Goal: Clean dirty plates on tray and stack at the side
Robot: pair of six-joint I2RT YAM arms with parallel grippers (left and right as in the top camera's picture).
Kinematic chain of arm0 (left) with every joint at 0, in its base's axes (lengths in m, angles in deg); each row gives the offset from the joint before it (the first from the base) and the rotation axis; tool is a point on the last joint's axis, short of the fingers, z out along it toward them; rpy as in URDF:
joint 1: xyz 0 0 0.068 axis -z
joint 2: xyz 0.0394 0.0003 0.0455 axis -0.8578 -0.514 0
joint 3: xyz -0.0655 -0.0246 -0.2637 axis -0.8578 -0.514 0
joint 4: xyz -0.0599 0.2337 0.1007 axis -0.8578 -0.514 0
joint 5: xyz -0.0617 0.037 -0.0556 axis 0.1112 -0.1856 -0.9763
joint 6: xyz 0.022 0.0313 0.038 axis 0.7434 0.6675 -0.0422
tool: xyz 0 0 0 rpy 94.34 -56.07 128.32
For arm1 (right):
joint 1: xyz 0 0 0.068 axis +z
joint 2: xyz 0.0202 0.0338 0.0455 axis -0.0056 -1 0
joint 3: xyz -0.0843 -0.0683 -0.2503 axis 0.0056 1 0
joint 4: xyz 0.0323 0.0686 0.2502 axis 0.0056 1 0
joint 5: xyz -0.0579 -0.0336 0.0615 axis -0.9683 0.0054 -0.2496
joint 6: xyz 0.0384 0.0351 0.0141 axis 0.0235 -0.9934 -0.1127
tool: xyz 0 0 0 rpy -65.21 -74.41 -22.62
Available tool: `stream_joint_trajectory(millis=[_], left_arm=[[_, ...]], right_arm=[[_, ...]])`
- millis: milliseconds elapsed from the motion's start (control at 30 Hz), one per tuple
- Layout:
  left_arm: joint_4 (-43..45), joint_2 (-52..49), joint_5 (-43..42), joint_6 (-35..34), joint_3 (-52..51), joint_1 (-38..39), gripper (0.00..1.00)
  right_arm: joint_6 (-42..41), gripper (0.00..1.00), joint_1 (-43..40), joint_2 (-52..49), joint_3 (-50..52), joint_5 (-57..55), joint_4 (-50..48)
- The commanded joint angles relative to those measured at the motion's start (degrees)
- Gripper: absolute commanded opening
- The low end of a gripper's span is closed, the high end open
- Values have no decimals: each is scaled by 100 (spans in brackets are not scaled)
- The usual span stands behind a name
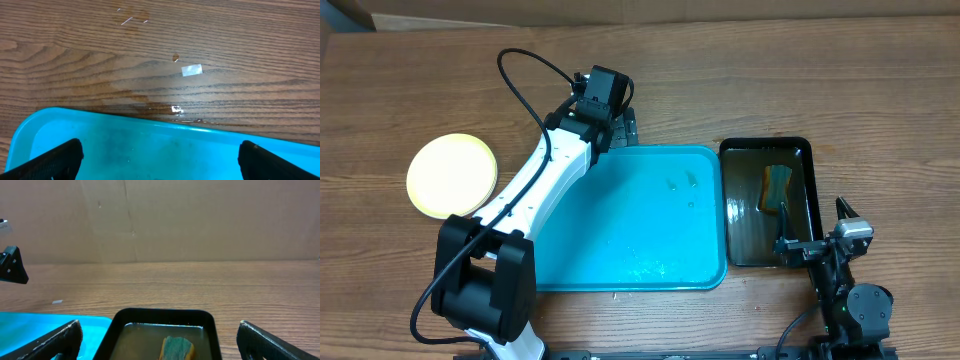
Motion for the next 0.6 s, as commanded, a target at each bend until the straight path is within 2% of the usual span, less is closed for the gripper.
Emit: stream_joint_trajectory(millis=[0, 333, 567], left_arm=[[-24, 243, 52, 4, 90, 24, 100], [-289, 2872, 363, 92, 83, -199, 100], [-909, 4485, -376, 92, -122, -1222, 100]], right_arm=[[37, 100, 15, 68, 61, -50, -33], [39, 100, 15, 68, 61, -50, -33], [39, 100, 15, 68, 61, -50, -33]])
